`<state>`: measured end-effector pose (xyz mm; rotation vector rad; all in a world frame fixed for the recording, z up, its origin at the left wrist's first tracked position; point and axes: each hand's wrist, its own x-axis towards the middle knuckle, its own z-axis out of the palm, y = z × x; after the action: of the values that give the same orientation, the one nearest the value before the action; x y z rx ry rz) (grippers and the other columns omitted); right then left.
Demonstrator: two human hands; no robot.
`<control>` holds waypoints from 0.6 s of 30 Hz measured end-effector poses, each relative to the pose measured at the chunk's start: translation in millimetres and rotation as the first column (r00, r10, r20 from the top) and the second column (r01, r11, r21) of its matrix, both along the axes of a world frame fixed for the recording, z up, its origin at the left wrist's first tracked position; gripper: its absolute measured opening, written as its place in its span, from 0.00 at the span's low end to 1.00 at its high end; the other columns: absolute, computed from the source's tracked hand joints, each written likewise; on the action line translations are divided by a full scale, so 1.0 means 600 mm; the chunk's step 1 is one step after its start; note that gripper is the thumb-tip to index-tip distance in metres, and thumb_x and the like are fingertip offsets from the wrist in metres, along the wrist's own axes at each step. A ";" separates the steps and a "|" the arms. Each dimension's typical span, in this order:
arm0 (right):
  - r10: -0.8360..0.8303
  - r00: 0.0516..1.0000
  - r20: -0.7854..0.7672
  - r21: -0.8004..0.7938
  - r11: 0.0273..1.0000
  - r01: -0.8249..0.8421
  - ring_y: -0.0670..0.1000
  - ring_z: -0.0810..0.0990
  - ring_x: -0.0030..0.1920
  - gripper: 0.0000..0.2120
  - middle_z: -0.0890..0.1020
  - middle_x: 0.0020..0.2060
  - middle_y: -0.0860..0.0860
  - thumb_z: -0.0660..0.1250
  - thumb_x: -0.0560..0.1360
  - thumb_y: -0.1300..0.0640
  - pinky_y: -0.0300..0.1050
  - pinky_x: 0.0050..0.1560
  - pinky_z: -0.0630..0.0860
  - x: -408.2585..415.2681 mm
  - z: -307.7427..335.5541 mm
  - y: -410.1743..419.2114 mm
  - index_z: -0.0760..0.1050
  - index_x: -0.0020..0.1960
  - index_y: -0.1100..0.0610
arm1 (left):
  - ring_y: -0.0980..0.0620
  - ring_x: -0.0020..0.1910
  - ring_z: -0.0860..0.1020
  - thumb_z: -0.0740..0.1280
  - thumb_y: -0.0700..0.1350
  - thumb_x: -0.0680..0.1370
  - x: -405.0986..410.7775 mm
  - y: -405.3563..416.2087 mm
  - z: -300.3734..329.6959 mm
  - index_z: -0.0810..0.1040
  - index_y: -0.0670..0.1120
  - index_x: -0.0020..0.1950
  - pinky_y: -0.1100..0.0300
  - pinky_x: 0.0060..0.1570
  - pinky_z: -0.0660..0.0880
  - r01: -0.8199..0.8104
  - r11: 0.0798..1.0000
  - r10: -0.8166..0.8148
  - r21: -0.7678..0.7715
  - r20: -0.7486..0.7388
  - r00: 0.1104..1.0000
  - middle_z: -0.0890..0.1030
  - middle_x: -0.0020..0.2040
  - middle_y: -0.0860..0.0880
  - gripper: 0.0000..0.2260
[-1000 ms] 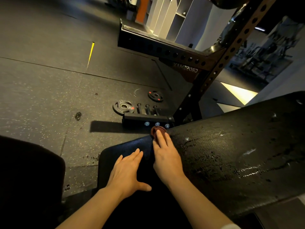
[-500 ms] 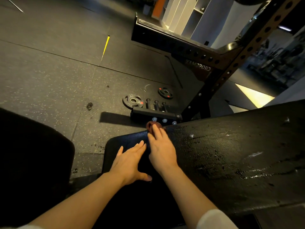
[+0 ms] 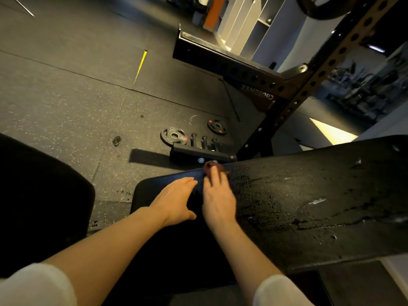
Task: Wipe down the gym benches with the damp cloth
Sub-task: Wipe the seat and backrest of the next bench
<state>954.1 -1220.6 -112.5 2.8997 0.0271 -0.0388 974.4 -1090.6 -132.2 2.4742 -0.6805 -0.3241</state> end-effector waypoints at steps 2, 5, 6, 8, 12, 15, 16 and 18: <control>0.131 0.985 -0.113 -0.019 0.991 -0.134 0.62 0.51 0.76 0.25 0.46 0.78 0.57 0.57 0.81 0.56 0.52 0.74 0.59 -0.005 -0.011 0.012 0.58 0.76 0.60 | 0.51 0.76 0.58 0.75 0.52 0.70 -0.005 0.003 0.005 0.58 0.49 0.77 0.57 0.74 0.56 0.022 1.000 -0.022 0.010 -0.037 0.999 0.59 0.78 0.50 0.41; 0.117 0.990 -0.082 0.070 0.991 -0.111 0.57 0.51 0.76 0.25 0.48 0.78 0.51 0.60 0.79 0.58 0.49 0.71 0.64 -0.004 0.011 -0.025 0.61 0.75 0.57 | 0.51 0.76 0.57 0.75 0.52 0.71 -0.010 0.013 0.006 0.55 0.50 0.78 0.56 0.74 0.56 0.121 0.991 -0.112 0.062 -0.137 0.984 0.59 0.78 0.51 0.42; 0.056 0.998 -0.039 0.093 0.994 -0.052 0.56 0.52 0.77 0.25 0.49 0.78 0.49 0.63 0.78 0.59 0.49 0.71 0.65 -0.004 0.024 -0.042 0.63 0.74 0.56 | 0.51 0.77 0.56 0.75 0.52 0.71 -0.010 0.013 0.004 0.55 0.50 0.78 0.56 0.74 0.55 0.145 0.986 -0.133 0.078 -0.145 0.981 0.58 0.78 0.51 0.42; -0.119 0.990 0.072 0.122 0.986 0.110 0.55 0.53 0.77 0.25 0.51 0.78 0.48 0.64 0.76 0.61 0.50 0.71 0.65 -0.004 0.053 -0.086 0.66 0.72 0.54 | 0.51 0.77 0.56 0.74 0.52 0.72 -0.011 0.008 0.001 0.56 0.49 0.78 0.57 0.74 0.56 0.167 0.982 -0.155 0.083 -0.141 0.978 0.56 0.78 0.51 0.41; -0.344 0.926 0.154 0.137 0.936 0.325 0.56 0.52 0.77 0.28 0.50 0.78 0.51 0.65 0.76 0.59 0.50 0.71 0.63 -0.014 0.081 -0.132 0.63 0.74 0.54 | 0.50 0.76 0.57 0.74 0.52 0.72 -0.016 -0.011 0.003 0.56 0.50 0.78 0.55 0.73 0.58 0.176 0.983 -0.166 0.045 -0.164 0.972 0.55 0.79 0.52 0.40; -0.249 0.950 0.191 0.055 0.969 0.243 0.59 0.56 0.76 0.32 0.52 0.78 0.55 0.65 0.76 0.57 0.50 0.72 0.63 -0.025 0.047 -0.095 0.57 0.77 0.56 | 0.51 0.75 0.59 0.74 0.52 0.72 -0.018 -0.017 0.002 0.58 0.51 0.78 0.55 0.73 0.59 0.147 0.988 -0.140 0.047 -0.129 0.982 0.57 0.78 0.52 0.39; -0.199 0.963 0.180 0.036 0.980 0.196 0.61 0.56 0.75 0.33 0.52 0.78 0.57 0.63 0.77 0.57 0.51 0.72 0.62 -0.029 0.031 -0.075 0.53 0.78 0.56 | 0.51 0.75 0.60 0.74 0.52 0.72 -0.018 -0.019 0.001 0.58 0.51 0.77 0.55 0.73 0.59 0.139 0.988 -0.131 0.066 -0.113 0.985 0.58 0.78 0.52 0.39; -0.064 0.993 0.103 0.009 0.998 0.063 0.63 0.54 0.75 0.35 0.50 0.77 0.61 0.60 0.79 0.55 0.54 0.73 0.60 -0.036 0.004 -0.036 0.45 0.79 0.57 | 0.51 0.75 0.61 0.75 0.52 0.71 -0.019 -0.022 0.003 0.57 0.51 0.78 0.52 0.74 0.58 0.128 0.987 -0.117 0.101 -0.109 0.987 0.59 0.78 0.51 0.40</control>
<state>932.5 -1242.1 -110.1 2.9036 -0.0838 0.1001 963.2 -1103.6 -130.6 2.5020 -0.7923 -0.5452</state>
